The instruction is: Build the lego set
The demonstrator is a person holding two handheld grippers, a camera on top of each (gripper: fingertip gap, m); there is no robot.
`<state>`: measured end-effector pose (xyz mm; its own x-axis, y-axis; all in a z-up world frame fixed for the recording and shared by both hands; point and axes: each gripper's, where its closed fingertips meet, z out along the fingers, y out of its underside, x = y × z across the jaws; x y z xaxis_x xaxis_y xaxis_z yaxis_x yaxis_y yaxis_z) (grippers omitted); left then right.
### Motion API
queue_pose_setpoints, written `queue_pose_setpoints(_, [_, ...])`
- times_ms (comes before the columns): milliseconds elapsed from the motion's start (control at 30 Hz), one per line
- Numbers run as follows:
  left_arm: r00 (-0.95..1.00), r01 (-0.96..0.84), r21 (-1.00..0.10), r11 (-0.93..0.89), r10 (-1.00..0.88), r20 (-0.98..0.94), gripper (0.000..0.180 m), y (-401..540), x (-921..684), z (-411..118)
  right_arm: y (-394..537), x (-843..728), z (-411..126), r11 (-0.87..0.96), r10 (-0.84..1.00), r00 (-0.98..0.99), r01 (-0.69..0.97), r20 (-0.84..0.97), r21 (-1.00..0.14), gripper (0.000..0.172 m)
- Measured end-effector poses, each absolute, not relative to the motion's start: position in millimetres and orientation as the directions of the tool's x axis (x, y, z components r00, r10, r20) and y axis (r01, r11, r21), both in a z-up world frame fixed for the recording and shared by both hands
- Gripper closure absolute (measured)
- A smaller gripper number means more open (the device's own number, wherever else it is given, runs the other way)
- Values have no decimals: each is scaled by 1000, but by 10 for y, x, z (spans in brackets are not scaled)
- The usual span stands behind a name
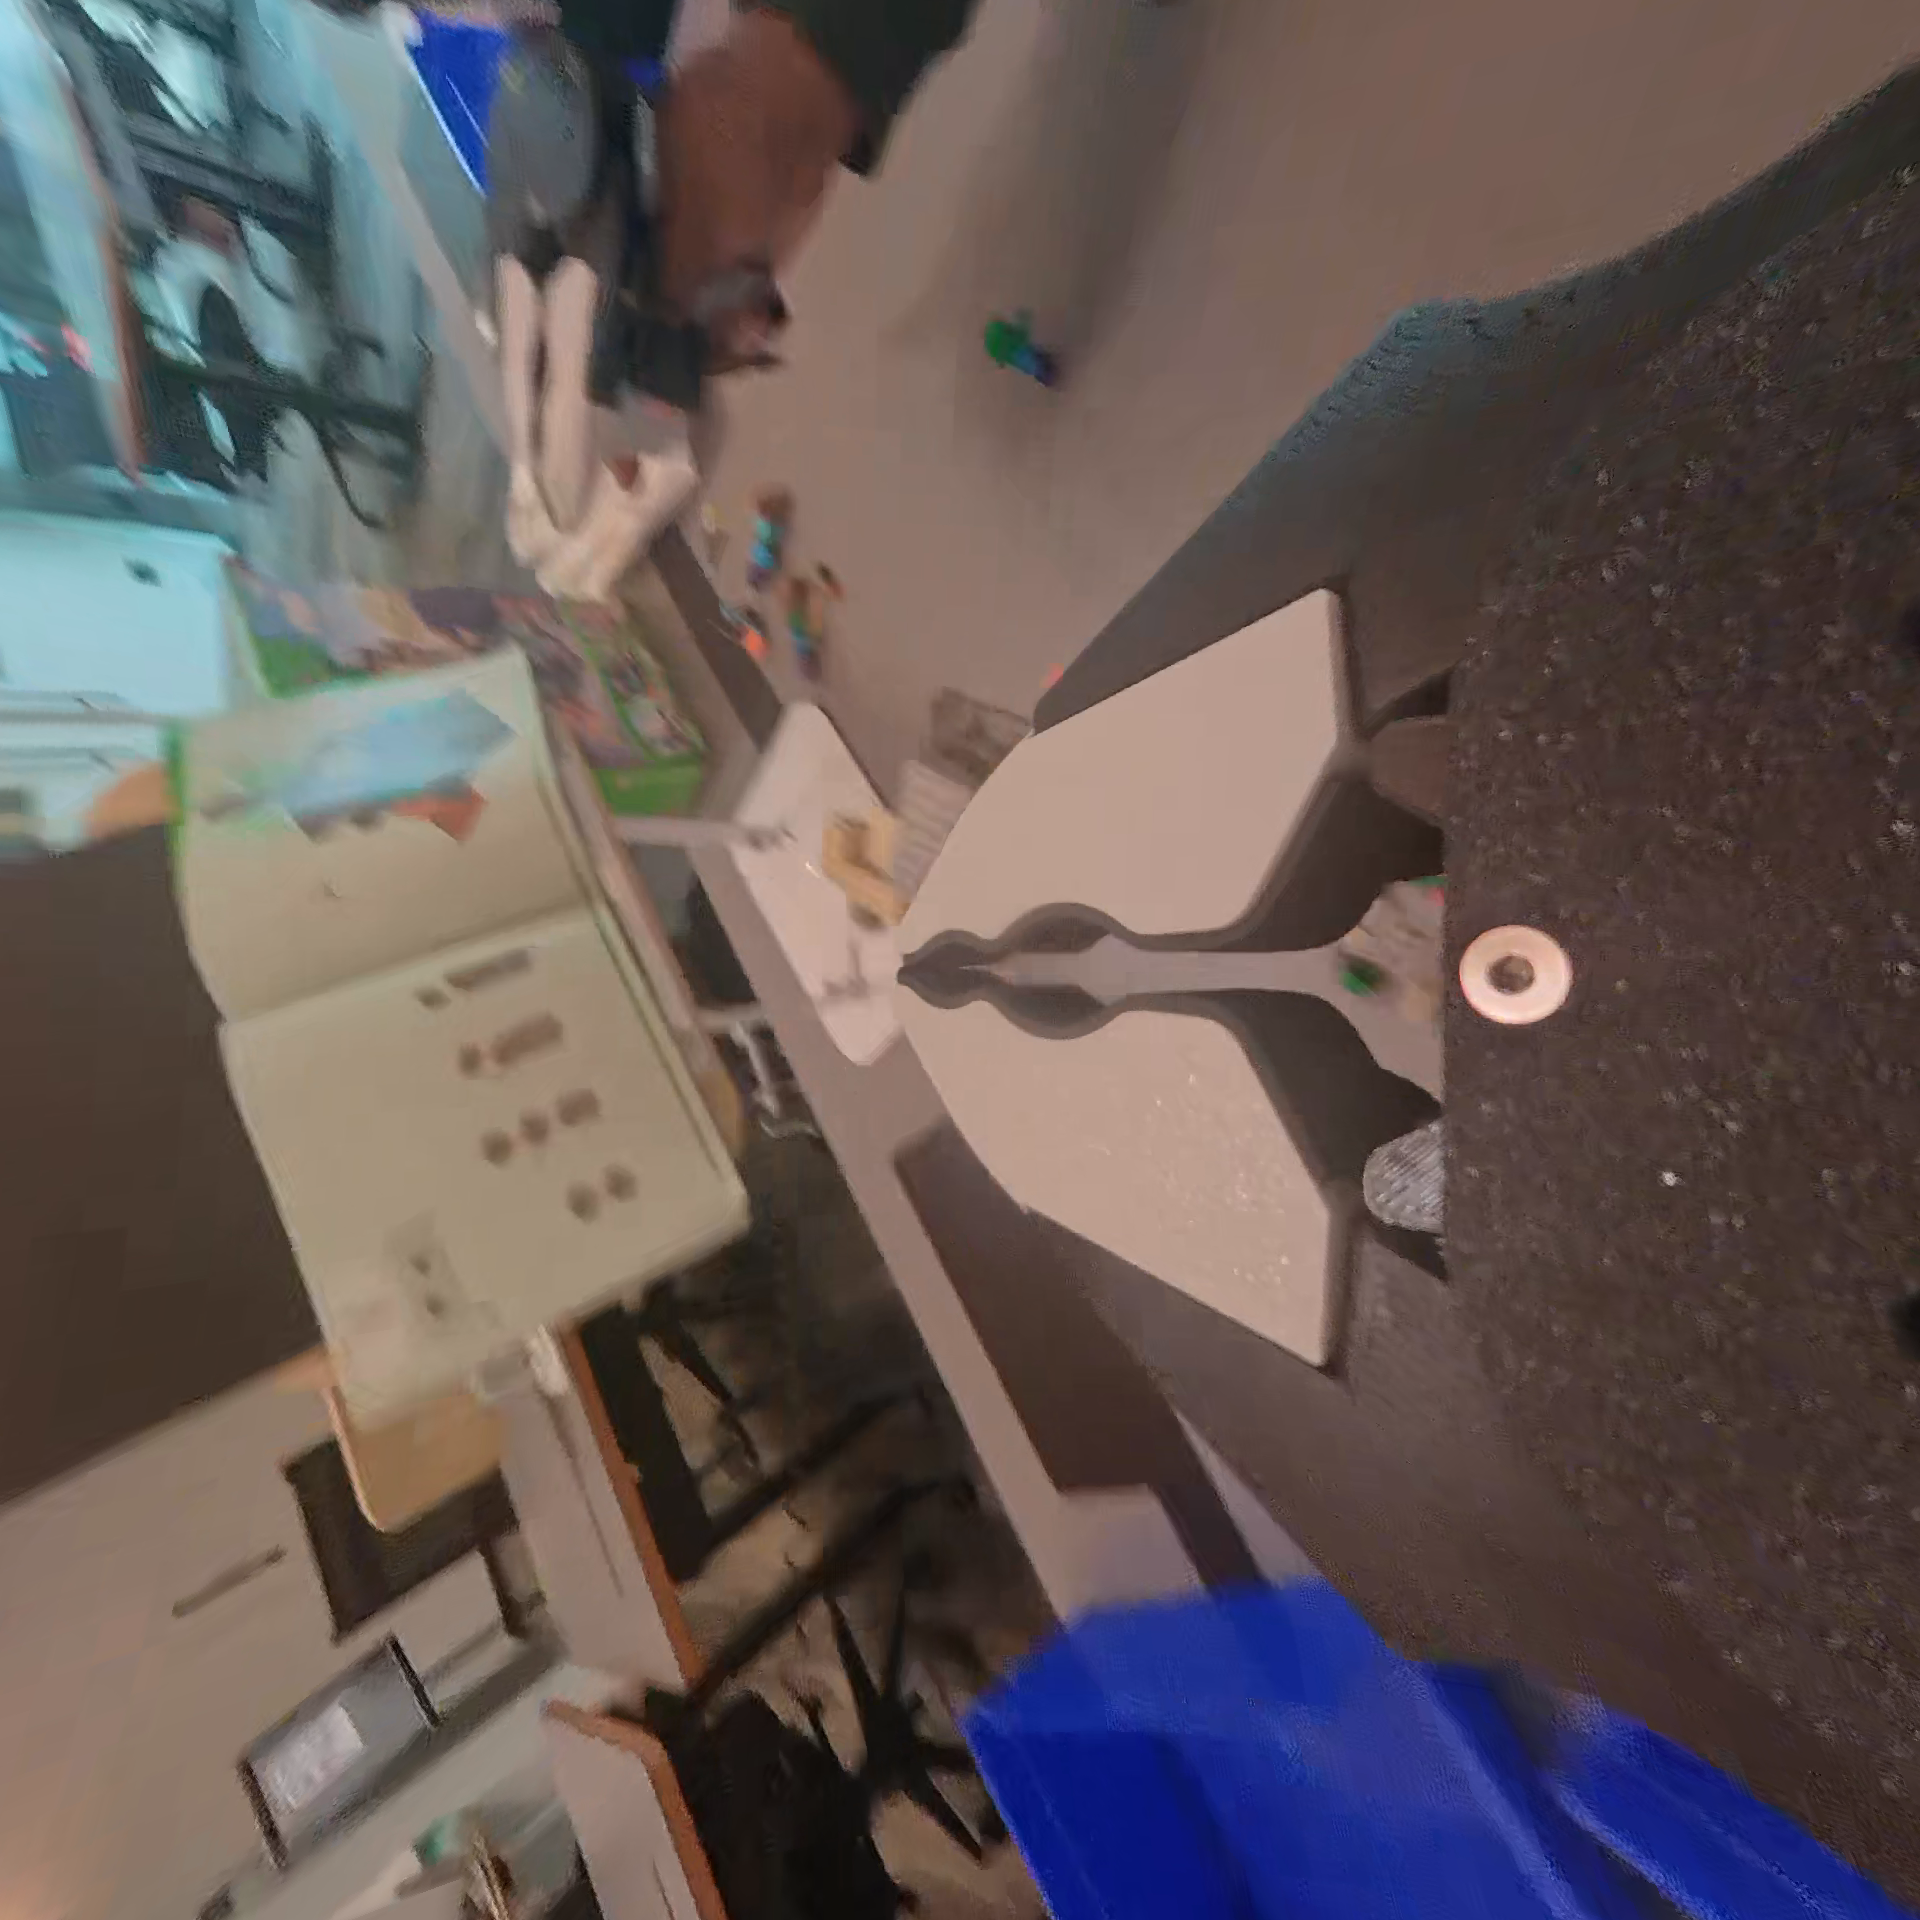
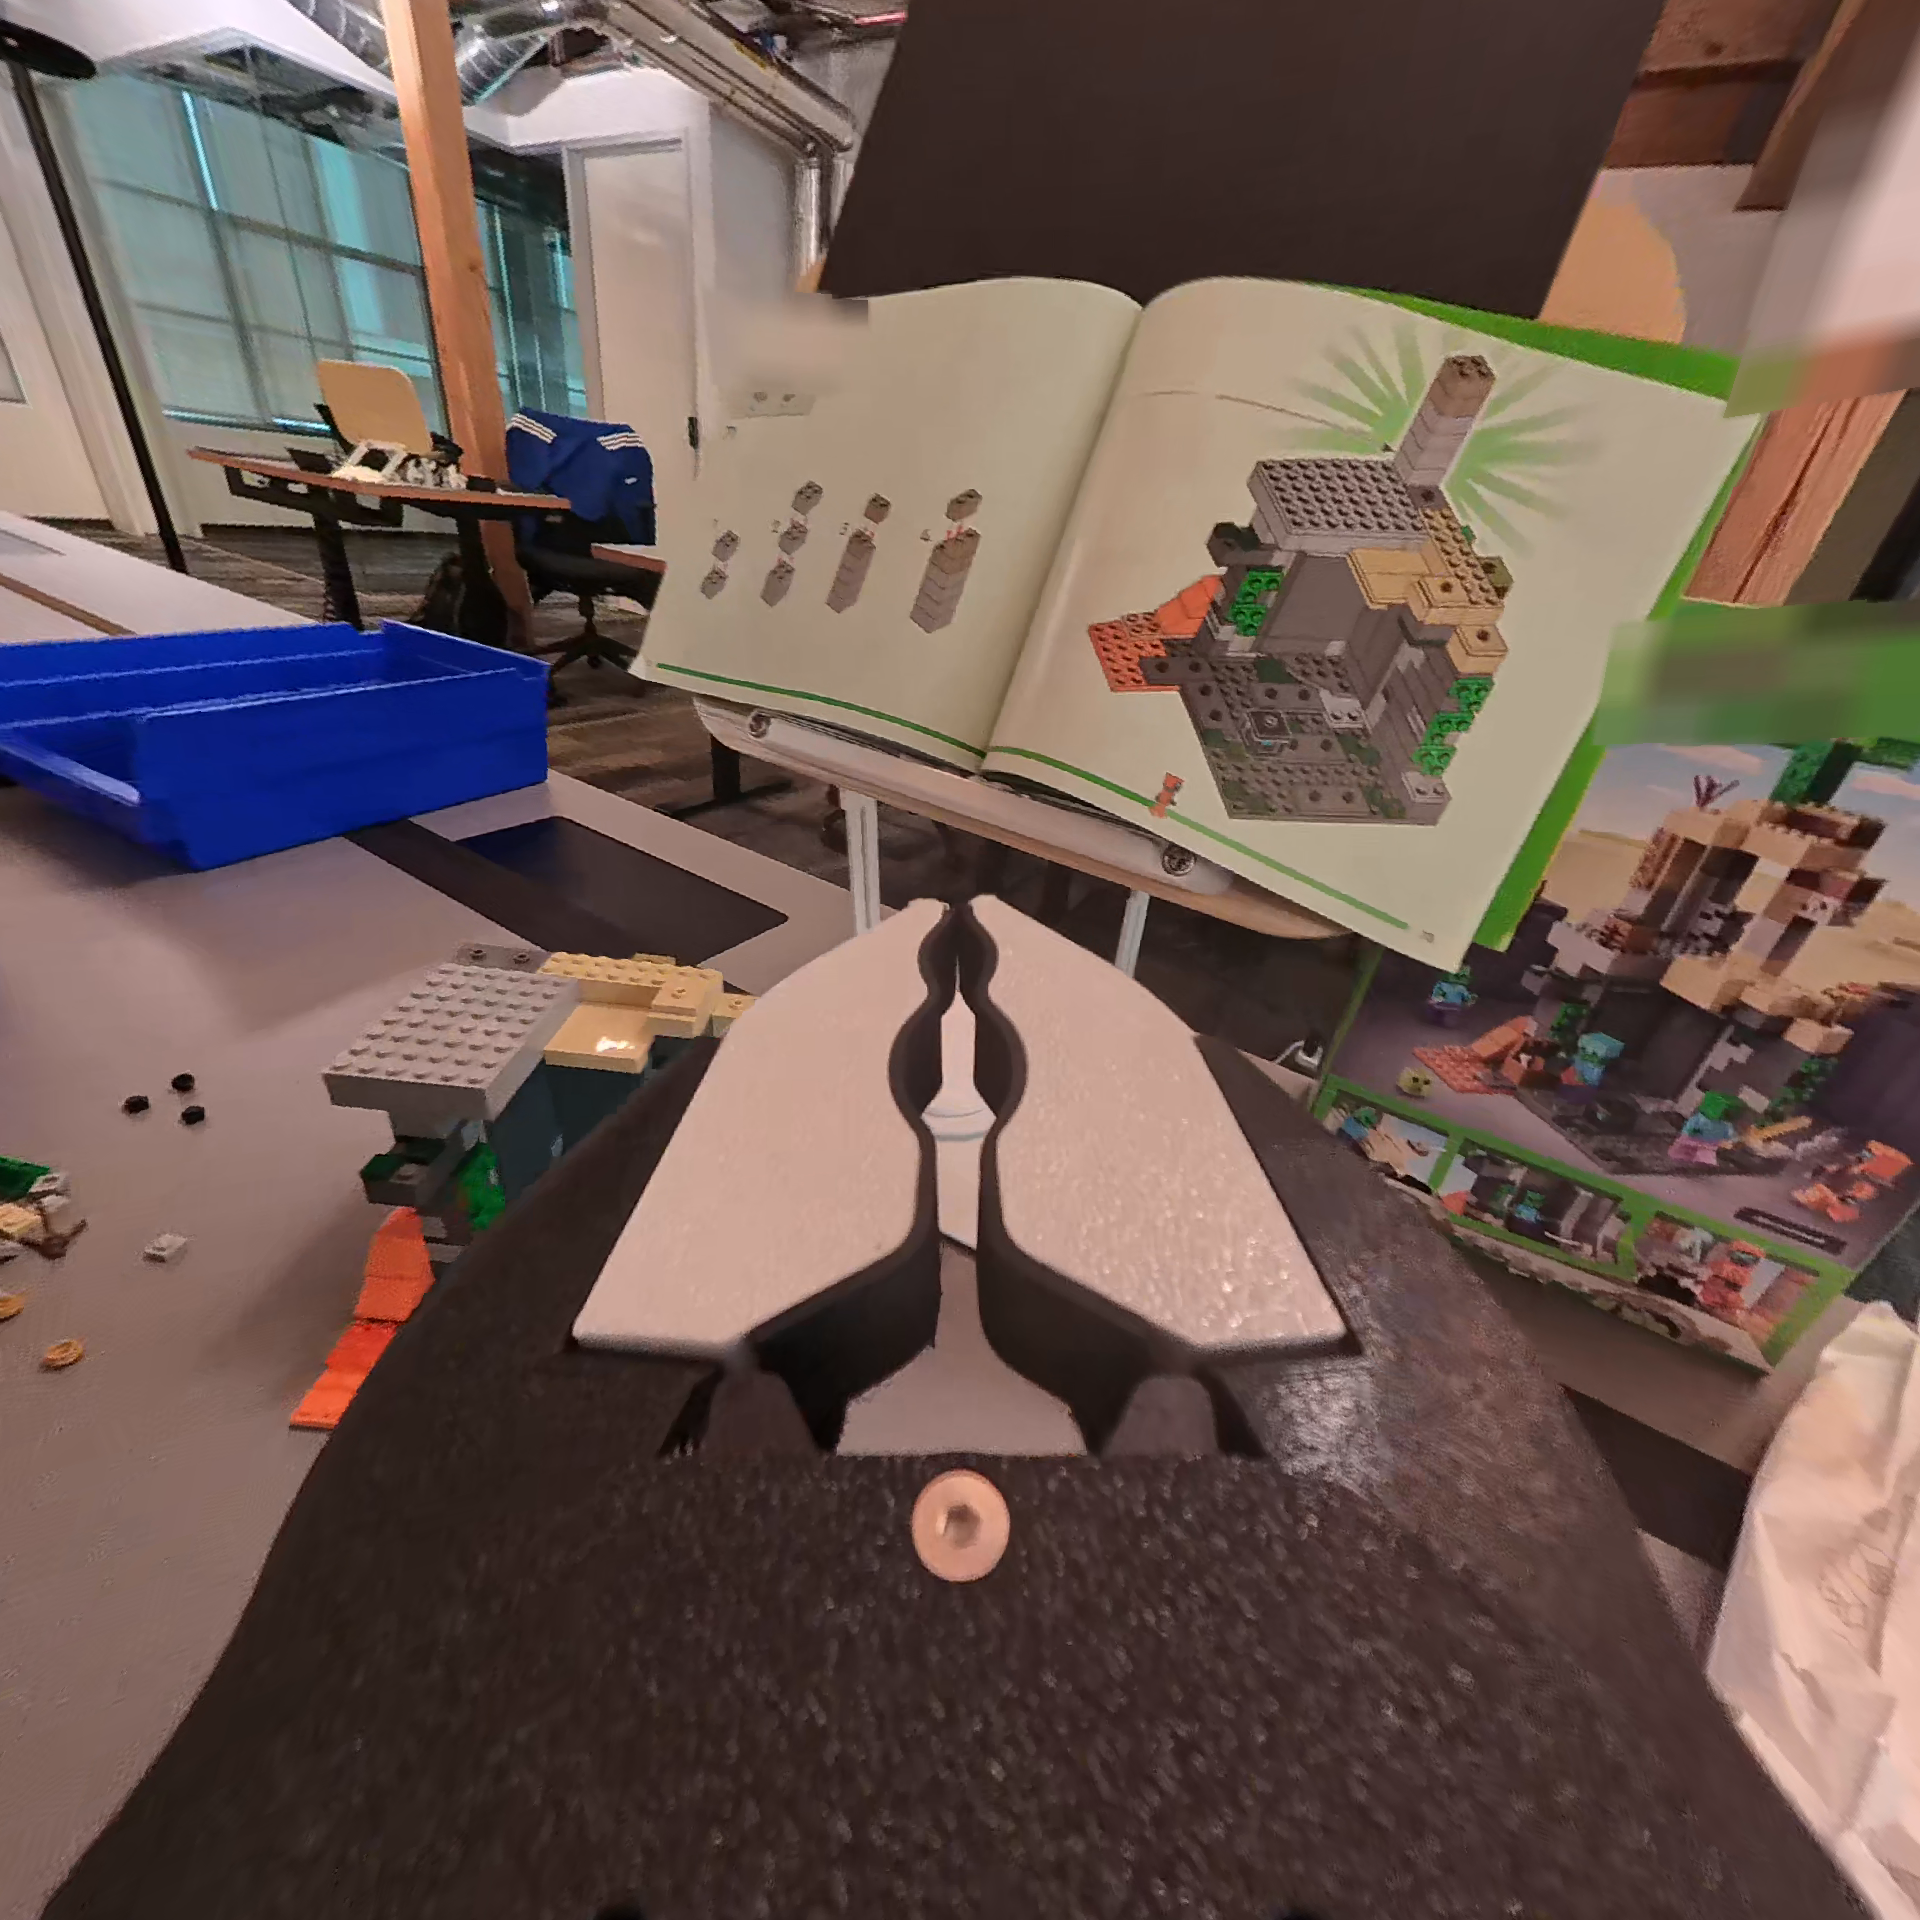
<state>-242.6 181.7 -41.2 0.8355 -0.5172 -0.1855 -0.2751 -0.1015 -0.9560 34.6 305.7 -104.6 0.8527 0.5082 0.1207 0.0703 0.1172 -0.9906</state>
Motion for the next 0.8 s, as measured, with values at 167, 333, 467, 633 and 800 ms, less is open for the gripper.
queue_pose_setpoints(167, [882, -398, -881, -257, -373, -289, 180, 1369, -3574, -608, 3029, 243, -1105, 106, 530, 838, 82, 126, -991, 172])
queue_pose_setpoints(333, [896, -401, -823, -402, -358, -262, 180, 1036, -4221, -992, 3016, 172, -1186, 92, 543, 828, 103, 136, -990, 172])
queue_pose_setpoints(467, [877, -442, -725, -528, -427, -223, 166, 923, -4515, -1462, 2998, 111, -1222, 90, 552, 818, 131, 159, -987, 172])
queue_pose_setpoints(633, [871, -452, -628, -633, -465, -158, 149, 940, -4784, -1872, 2890, 67, -1112, 105, 576, 800, 133, 170, -985, 172])
queue_pose_setpoints(800, [835, -517, -551, -656, -527, -156, 145, 993, -4992, -2075, 2684, 73, -1120, 83, 612, 775, 134, 157, -987, 172])
